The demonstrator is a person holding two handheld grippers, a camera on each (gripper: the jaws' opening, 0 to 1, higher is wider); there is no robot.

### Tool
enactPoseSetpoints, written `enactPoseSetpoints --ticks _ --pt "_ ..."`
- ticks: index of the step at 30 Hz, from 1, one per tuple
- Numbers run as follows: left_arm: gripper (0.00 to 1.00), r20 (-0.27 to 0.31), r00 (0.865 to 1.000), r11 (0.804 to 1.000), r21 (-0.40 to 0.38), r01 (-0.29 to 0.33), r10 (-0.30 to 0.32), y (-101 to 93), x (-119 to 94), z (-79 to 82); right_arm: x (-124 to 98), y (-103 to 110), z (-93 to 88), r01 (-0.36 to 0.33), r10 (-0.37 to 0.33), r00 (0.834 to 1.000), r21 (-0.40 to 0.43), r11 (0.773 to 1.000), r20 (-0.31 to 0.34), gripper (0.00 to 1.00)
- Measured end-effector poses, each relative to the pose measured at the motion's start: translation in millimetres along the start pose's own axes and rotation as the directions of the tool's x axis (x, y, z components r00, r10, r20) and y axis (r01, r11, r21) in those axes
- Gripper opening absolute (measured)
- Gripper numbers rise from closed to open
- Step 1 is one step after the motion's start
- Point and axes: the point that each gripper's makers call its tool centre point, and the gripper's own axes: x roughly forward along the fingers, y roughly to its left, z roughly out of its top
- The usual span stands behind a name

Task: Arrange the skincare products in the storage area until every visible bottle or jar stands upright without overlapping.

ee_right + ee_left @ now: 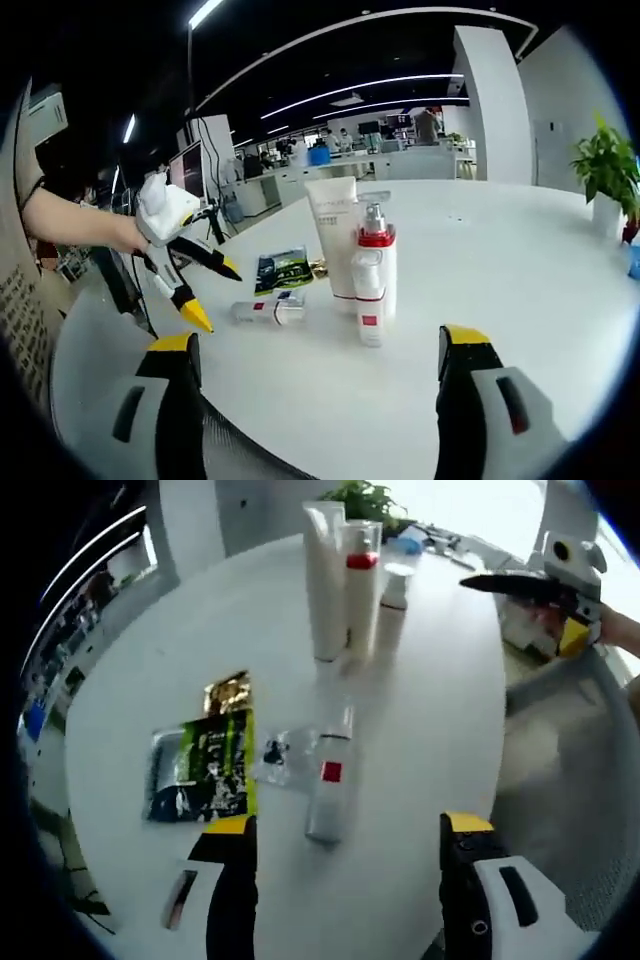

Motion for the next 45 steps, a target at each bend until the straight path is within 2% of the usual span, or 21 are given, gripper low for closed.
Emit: enactPoseSetpoints --ticks 9,18,21,30,38,45 --pt "0.57 -0.065 0.997 0.998 0.055 0.040 -0.037 1.8 23.8 6.8 -0.1 0.2 0.1 0.001 -0.001 1.000 0.000 1.000 -0.001 0.99" --pt "0.37 -0.106 0.993 0.994 0.085 0.069 -0.060 3.2 37.6 12.2 0.2 -2.3 -0.8 0.010 -0.010 1.000 0.008 1.000 -0.001 0.98" --pt "0.31 -0.130 0.989 0.991 0.105 0.083 -0.069 1.7 41.6 10.2 0.2 -2.3 -1.2 0.012 -0.012 1.000 0.008 1.000 -0.004 0.98" --pt "0.23 -0.205 0.977 0.981 0.170 0.095 -0.059 3.3 47.5 5.5 0.3 -3.6 -1.9 0.018 -0.018 1.000 0.011 1.000 -0.006 0.98" --pt "0.18 -0.208 0.977 0.984 0.161 0.073 -0.039 8.4 50.6 7.4 0.9 -3.8 -2.5 0.019 -0.019 1.000 0.013 1.000 -0.010 0.98" --pt "0.16 -0.194 0.981 0.994 0.103 0.048 -0.027 11.1 50.9 9.7 2.2 -0.8 -4.3 0.006 -0.006 1.000 0.010 1.000 -0.022 0.98"
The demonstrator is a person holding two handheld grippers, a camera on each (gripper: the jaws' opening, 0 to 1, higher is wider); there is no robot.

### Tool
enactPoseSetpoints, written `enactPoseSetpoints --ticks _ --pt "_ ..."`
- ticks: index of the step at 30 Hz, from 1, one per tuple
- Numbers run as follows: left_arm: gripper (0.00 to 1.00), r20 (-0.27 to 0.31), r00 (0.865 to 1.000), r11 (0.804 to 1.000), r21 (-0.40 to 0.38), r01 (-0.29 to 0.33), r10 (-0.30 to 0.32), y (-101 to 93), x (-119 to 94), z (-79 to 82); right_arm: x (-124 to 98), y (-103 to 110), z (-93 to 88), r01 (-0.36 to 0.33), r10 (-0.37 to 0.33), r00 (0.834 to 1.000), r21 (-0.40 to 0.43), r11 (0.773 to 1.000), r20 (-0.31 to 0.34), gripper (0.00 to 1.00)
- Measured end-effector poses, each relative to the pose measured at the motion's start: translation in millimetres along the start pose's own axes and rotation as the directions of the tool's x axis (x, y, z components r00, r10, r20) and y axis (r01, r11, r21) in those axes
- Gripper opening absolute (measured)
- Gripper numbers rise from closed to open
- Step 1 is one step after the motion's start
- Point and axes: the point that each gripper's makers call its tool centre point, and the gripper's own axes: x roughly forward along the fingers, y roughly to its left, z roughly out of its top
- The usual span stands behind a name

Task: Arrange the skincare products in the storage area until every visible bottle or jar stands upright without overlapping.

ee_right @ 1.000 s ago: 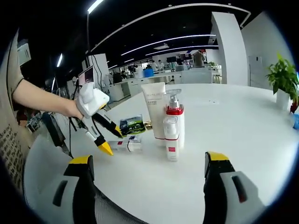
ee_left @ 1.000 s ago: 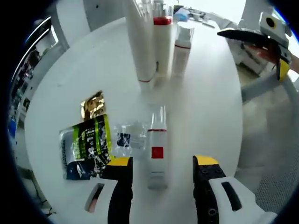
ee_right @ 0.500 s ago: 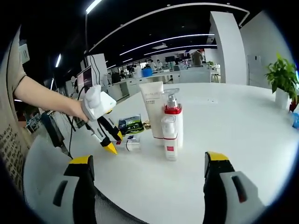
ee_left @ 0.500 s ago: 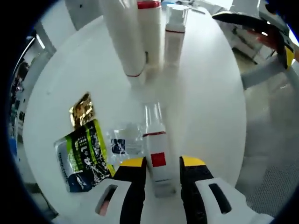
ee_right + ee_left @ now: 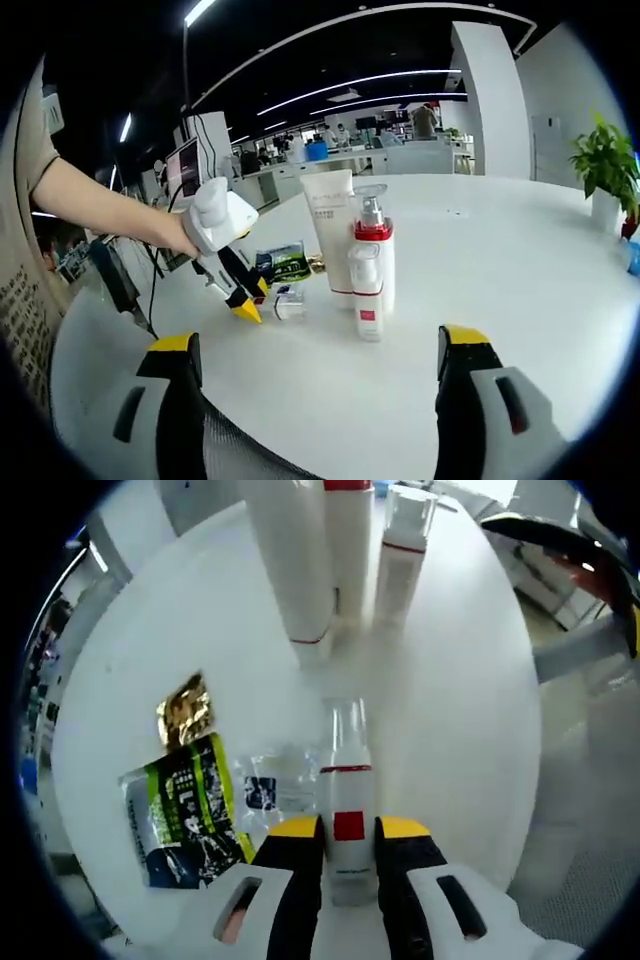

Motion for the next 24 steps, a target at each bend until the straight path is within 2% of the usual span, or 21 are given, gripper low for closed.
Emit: enactPoseSetpoints --ticks 8,15,19,24 --pt "0.16 0.020 1.000 1.000 -0.029 0.000 0.000 0.5 -2.3 3.3 -0.5 -0.1 0.2 0.000 0.000 1.000 -0.002 1.000 0.000 0.97" --pt "0.16 0.121 0.993 0.995 -0.101 0.020 -0.007 -6.2 -18.0 18.3 -1.9 -1.9 3.0 0.001 -0.001 1.000 0.019 1.000 0.010 0.96" --pt "0.16 0.197 0.980 0.988 -0.151 0.019 0.012 -11.2 -34.1 27.1 -1.3 4.9 5.5 -0.020 0.020 1.000 0.011 1.000 0.002 0.95" --pt "0.16 0.287 0.957 0.981 -0.192 0.024 0.033 -20.0 -54.7 37.3 1.4 16.5 15.1 -0.042 0.042 0.999 0.006 0.999 0.013 0.91"
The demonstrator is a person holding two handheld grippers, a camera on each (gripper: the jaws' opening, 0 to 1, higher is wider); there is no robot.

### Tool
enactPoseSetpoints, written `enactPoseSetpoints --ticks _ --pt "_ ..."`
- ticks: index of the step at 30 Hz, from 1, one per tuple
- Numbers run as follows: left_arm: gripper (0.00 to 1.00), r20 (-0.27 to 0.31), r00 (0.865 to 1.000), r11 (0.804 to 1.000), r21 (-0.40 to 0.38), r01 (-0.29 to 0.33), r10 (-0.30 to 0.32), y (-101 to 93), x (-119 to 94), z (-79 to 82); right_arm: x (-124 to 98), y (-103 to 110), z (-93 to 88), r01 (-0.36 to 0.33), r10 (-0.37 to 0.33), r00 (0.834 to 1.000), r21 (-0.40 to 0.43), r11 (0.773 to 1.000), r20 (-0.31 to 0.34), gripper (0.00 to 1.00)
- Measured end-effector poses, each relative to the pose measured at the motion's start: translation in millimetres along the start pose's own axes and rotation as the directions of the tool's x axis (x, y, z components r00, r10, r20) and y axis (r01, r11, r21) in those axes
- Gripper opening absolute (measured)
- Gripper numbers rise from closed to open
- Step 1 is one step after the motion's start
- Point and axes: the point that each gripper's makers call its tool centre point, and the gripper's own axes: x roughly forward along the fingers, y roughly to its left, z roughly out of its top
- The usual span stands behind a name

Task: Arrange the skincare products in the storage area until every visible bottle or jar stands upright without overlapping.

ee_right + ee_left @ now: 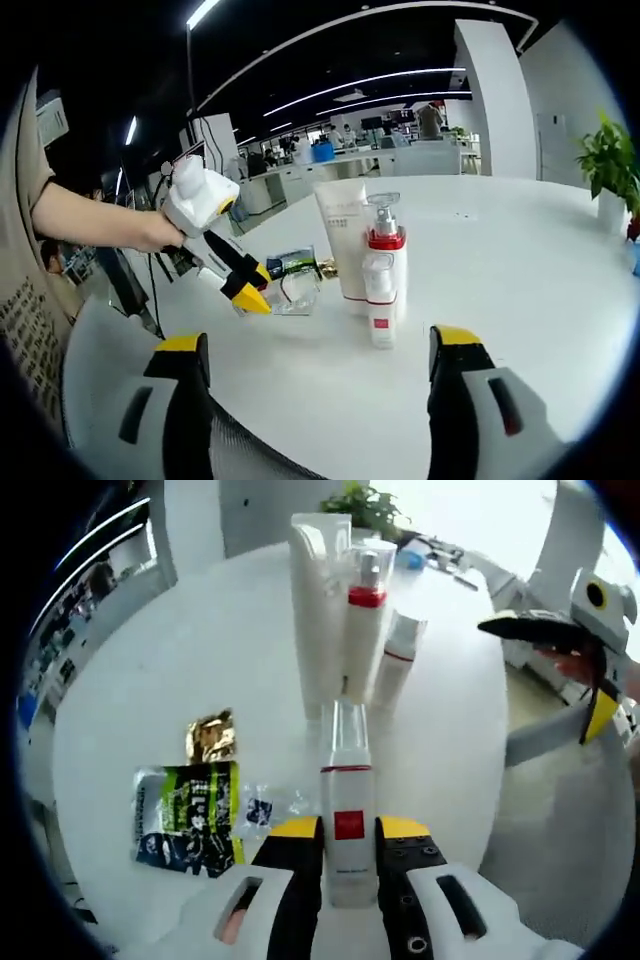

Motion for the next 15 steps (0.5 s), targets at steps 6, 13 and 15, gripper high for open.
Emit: enactPoseSetpoints --ticks 6,13,15 --pt "0.16 0.114 0.993 0.999 -0.048 -0.017 0.022 -13.6 -21.2 16.6 9.3 15.1 18.2 -0.043 0.041 0.998 0.032 0.999 0.048 0.87" --pt "0.16 0.244 0.967 0.994 -0.096 -0.050 0.072 -28.1 -48.0 30.8 21.5 34.1 45.4 -0.122 0.100 0.984 0.155 0.980 0.148 0.82" --pt "0.16 0.277 0.958 0.993 -0.112 -0.047 0.076 -34.4 -54.7 33.9 25.5 40.6 52.2 -0.158 0.121 0.976 0.209 0.965 0.181 0.79"
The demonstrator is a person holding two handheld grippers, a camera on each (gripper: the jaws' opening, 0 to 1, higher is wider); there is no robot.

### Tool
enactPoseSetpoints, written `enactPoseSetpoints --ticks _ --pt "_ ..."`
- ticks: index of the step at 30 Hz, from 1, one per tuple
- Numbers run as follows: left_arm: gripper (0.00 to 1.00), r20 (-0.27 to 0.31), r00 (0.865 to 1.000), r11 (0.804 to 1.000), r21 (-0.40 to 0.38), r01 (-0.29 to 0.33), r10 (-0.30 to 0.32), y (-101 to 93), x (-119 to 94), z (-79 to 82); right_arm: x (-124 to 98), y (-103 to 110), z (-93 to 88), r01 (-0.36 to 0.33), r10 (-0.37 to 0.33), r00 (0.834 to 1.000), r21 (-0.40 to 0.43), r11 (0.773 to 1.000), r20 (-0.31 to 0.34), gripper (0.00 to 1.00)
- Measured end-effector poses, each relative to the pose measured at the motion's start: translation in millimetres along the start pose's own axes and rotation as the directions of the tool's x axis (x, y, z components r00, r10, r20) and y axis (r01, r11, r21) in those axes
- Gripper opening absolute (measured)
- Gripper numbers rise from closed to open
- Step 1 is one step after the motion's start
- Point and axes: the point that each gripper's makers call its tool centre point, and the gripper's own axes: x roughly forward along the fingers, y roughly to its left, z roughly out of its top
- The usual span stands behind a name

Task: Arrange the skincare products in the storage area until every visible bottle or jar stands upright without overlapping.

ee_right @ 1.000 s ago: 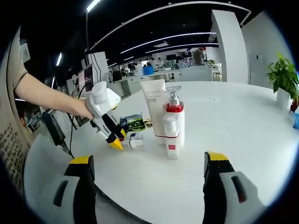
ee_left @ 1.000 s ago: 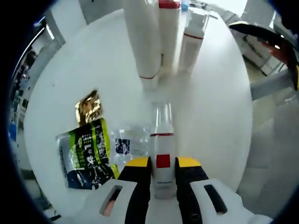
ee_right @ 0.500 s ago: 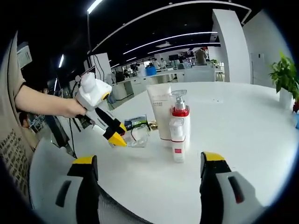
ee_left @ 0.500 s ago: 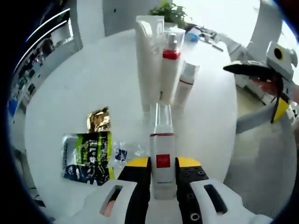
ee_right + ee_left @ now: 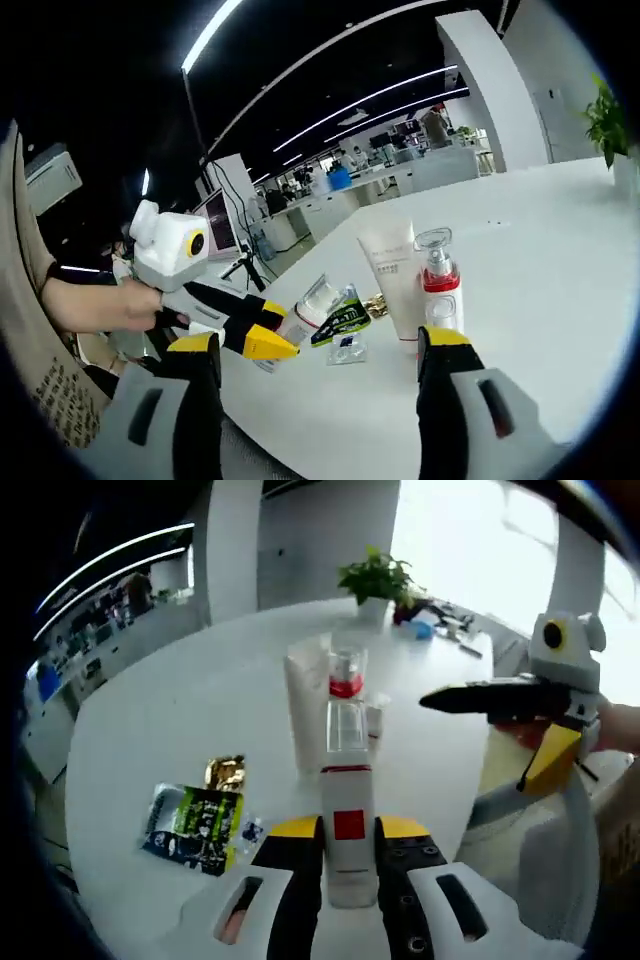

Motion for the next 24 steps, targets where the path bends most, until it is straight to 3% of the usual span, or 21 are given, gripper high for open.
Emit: enactPoseSetpoints --ticks 7,13,17,24 --pt "0.16 0.068 0.997 1.000 0.013 -0.025 0.024 -18.8 -15.8 2.0 20.8 25.5 -0.1 -0.082 0.082 0.997 0.021 0.996 0.002 0.74" --pt "0.16 0.090 0.995 0.999 -0.011 -0.048 0.049 -22.1 -25.8 -2.3 34.4 43.6 -4.9 -0.138 0.138 0.990 0.061 0.989 -0.003 0.62" --pt "0.16 0.109 0.991 0.997 -0.027 -0.070 0.073 -20.9 -33.1 -2.1 41.8 57.4 -10.1 -0.183 0.186 0.982 0.061 0.981 -0.034 0.60" --pt "0.16 0.143 0.985 0.995 -0.043 -0.091 0.096 -25.7 -39.8 -0.4 44.6 63.1 -11.9 -0.197 0.201 0.979 0.082 0.977 -0.041 0.49"
